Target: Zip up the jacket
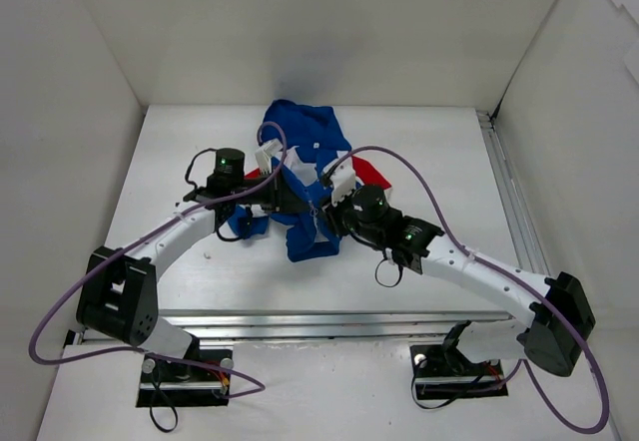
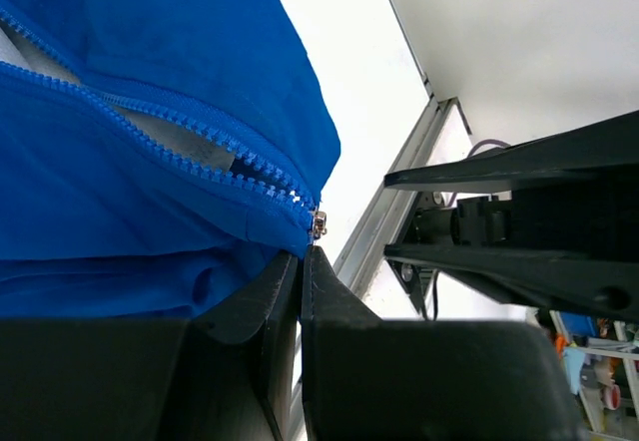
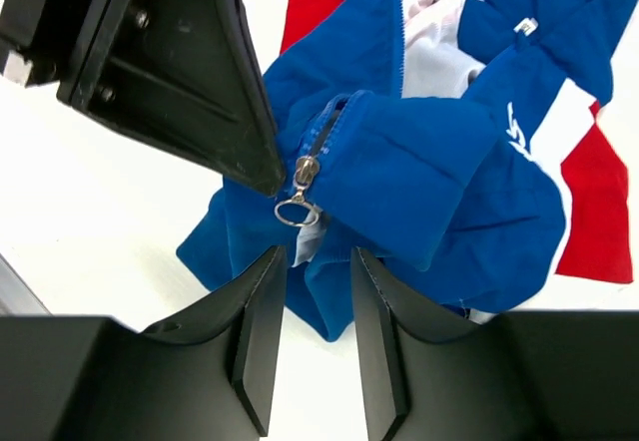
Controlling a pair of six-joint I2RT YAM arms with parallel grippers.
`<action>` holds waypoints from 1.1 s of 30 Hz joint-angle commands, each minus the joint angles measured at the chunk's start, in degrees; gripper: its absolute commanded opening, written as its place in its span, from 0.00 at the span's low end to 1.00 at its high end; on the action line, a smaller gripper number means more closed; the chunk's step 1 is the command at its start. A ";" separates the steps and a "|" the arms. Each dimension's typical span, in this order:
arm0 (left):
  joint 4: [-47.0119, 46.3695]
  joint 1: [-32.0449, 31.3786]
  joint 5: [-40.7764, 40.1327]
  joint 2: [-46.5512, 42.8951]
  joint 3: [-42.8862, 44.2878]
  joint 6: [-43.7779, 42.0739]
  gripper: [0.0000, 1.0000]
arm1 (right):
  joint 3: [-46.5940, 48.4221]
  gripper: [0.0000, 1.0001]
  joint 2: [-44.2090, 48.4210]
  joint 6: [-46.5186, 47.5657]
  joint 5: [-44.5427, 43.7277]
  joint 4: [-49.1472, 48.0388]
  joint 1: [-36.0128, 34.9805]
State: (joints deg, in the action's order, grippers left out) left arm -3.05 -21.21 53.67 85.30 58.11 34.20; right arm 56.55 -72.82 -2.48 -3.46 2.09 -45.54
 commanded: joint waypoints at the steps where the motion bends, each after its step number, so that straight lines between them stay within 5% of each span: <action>1: -2.31 0.65 2.49 -2.59 2.71 1.75 0.00 | -0.30 0.31 1.01 0.64 -2.07 -4.90 -1.04; 6: -3.28 0.65 3.02 -2.59 2.19 3.07 0.00 | -1.01 0.33 0.31 -0.33 -2.25 -6.83 -2.54; 14: -3.72 0.65 2.67 -2.85 1.83 4.56 0.00 | -3.03 0.21 -0.74 -1.12 -4.71 -10.52 -5.00; 33: -3.72 0.65 4.25 -2.24 2.01 5.35 0.00 | -0.83 0.21 -5.67 -1.48 -9.19 -13.07 -5.09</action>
State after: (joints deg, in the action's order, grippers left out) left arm -3.29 -20.93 55.70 85.25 58.11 38.44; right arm 53.43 -78.83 -3.44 -9.74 -5.34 -50.28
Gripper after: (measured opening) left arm 0.009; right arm 0.207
